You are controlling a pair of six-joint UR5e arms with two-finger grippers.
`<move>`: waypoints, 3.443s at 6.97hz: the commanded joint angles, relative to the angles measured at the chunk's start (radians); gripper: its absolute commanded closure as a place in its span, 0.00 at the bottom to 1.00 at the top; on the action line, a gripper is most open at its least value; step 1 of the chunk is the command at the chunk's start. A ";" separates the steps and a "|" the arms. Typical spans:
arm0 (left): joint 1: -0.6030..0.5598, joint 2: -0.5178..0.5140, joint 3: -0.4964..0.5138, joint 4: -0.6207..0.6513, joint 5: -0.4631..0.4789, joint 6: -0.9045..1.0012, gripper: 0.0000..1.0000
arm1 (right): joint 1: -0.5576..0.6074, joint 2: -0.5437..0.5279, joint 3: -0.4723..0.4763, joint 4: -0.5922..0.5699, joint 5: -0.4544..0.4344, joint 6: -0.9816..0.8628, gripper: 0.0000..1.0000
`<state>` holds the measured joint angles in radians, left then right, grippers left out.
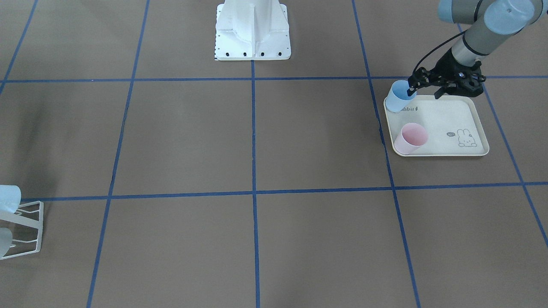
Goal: Transfer IKEA cup to right arm and place on rack
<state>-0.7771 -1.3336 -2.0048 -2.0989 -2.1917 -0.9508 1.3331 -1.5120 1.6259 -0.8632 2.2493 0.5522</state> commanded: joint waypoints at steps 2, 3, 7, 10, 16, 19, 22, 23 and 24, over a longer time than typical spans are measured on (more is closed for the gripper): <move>0.064 0.048 -0.034 -0.026 0.000 -0.016 0.01 | 0.000 -0.020 0.011 0.007 0.000 0.000 0.00; 0.064 0.041 -0.031 -0.026 0.000 -0.016 0.01 | 0.000 -0.019 0.011 0.007 0.000 0.000 0.00; 0.064 -0.002 0.018 -0.024 0.003 -0.016 0.01 | -0.002 -0.013 0.011 0.007 0.000 0.005 0.00; 0.064 -0.018 0.046 -0.024 0.007 -0.006 0.02 | -0.002 -0.016 0.011 0.007 0.000 0.008 0.00; 0.064 -0.055 0.097 -0.024 0.006 -0.005 1.00 | -0.002 -0.020 0.011 0.009 0.000 0.012 0.00; -0.098 -0.044 0.017 0.020 -0.040 0.001 1.00 | -0.002 -0.020 0.012 0.010 0.000 0.014 0.00; -0.131 -0.096 -0.121 0.097 -0.049 -0.066 1.00 | -0.014 -0.016 0.038 0.013 0.007 0.116 0.00; -0.131 -0.234 -0.076 0.099 -0.054 -0.100 1.00 | -0.025 -0.017 0.070 0.015 0.013 0.168 0.00; -0.125 -0.375 -0.015 0.093 -0.062 -0.229 1.00 | -0.070 -0.014 0.122 0.015 0.015 0.299 0.00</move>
<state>-0.9046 -1.5517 -2.0751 -2.0047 -2.2461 -1.0648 1.3022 -1.5286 1.6963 -0.8491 2.2604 0.7261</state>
